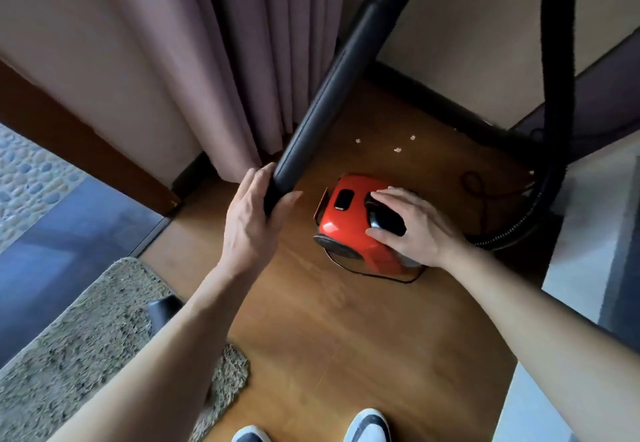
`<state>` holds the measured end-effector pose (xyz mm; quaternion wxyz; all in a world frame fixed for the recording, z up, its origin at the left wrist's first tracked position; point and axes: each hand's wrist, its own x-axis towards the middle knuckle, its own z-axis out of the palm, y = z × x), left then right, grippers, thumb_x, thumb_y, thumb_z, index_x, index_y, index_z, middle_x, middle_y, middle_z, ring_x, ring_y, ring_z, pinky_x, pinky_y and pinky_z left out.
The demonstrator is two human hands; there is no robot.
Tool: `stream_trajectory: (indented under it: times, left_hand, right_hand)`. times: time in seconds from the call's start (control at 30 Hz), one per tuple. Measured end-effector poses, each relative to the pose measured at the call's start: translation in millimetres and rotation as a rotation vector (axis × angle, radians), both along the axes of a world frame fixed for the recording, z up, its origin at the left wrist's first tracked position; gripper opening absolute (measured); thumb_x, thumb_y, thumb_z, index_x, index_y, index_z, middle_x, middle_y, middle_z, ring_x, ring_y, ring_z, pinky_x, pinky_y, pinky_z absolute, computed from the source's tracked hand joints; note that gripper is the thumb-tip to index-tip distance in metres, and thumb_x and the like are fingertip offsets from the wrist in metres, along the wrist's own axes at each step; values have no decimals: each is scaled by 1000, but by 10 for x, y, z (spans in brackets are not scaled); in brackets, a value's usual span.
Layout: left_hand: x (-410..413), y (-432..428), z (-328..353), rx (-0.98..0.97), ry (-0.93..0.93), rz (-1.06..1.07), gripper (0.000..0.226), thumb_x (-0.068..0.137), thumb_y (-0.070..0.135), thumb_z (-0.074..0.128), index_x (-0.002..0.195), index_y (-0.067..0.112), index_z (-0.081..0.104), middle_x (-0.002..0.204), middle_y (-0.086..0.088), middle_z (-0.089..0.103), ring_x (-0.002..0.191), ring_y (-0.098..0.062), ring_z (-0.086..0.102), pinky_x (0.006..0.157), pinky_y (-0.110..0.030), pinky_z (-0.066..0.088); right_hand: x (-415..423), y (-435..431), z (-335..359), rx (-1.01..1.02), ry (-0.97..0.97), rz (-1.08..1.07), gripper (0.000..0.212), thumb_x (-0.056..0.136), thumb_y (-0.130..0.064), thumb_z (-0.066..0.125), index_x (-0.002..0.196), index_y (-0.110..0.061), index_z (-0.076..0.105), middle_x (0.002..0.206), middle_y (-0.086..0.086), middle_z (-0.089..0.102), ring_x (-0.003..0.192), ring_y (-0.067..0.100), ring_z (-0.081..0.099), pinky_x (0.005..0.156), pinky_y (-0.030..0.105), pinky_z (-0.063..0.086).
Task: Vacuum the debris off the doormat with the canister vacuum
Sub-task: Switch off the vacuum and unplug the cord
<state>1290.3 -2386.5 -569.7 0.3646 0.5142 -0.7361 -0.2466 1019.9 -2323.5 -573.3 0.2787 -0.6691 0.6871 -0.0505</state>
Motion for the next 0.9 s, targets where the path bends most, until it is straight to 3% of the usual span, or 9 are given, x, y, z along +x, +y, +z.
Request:
stream_trajectory:
  times: [0.17, 0.23, 0.4, 0.5, 0.6, 0.73, 0.9]
  left_hand:
    - [-194, -217, -298, -89, 20, -17, 47, 94, 32, 68, 125, -3, 60, 97, -2, 55, 83, -9, 50, 76, -19, 41]
    - [-248, -324, -393, -123, 25, -37, 48, 94, 33, 70, 125, -2, 61, 92, -1, 52, 78, -12, 50, 70, -20, 40]
    - [-311, -527, -553, -223, -10, -40, 48, 94, 35, 71, 124, -2, 63, 92, 2, 50, 73, -4, 43, 65, -5, 33]
    - [-314, -639, -597, -260, 2, -59, 48, 95, 36, 68, 125, -1, 62, 95, 2, 53, 73, -5, 48, 64, -5, 37]
    - [-302, -705, -642, -272, 21, -87, 49, 97, 39, 66, 127, 1, 62, 98, -1, 58, 75, -9, 57, 64, -7, 42]
    - [-314, -714, -633, -283, 36, -89, 49, 96, 40, 67, 127, 2, 63, 98, 1, 58, 76, -4, 51, 67, -5, 39]
    - [-327, -767, -615, -291, 51, -108, 49, 96, 39, 66, 128, 2, 62, 99, 2, 57, 79, -3, 51, 69, -4, 38]
  right_hand:
    - [-138, -310, -544, -31, 137, 197, 83, 91, -69, 54, 156, -20, 42, 160, -3, 43, 149, 19, 39, 126, 41, 28]
    - [-172, -445, -682, -57, 190, 268, 79, 93, -63, 58, 158, -21, 39, 162, -3, 41, 150, 19, 38, 128, 32, 18]
    - [-160, -733, -910, -54, 319, 408, 77, 98, -61, 54, 161, -23, 32, 166, -4, 34, 153, 14, 29, 121, 21, 3]
    - [-89, -886, -981, -20, 396, 498, 75, 97, -60, 56, 160, -22, 35, 164, -3, 38, 150, 15, 36, 126, 30, 17]
    - [-31, -991, -1027, 48, 437, 569, 75, 96, -58, 58, 159, -24, 35, 163, -6, 39, 144, 21, 45, 117, 39, 41]
    - [-23, -1040, -1080, 85, 514, 635, 74, 97, -61, 55, 159, -25, 36, 168, -5, 29, 151, 20, 37, 121, 39, 36]
    - [-22, -1071, -1153, 72, 527, 647, 76, 96, -65, 52, 157, -22, 40, 168, -3, 31, 155, 16, 28, 125, 41, 30]
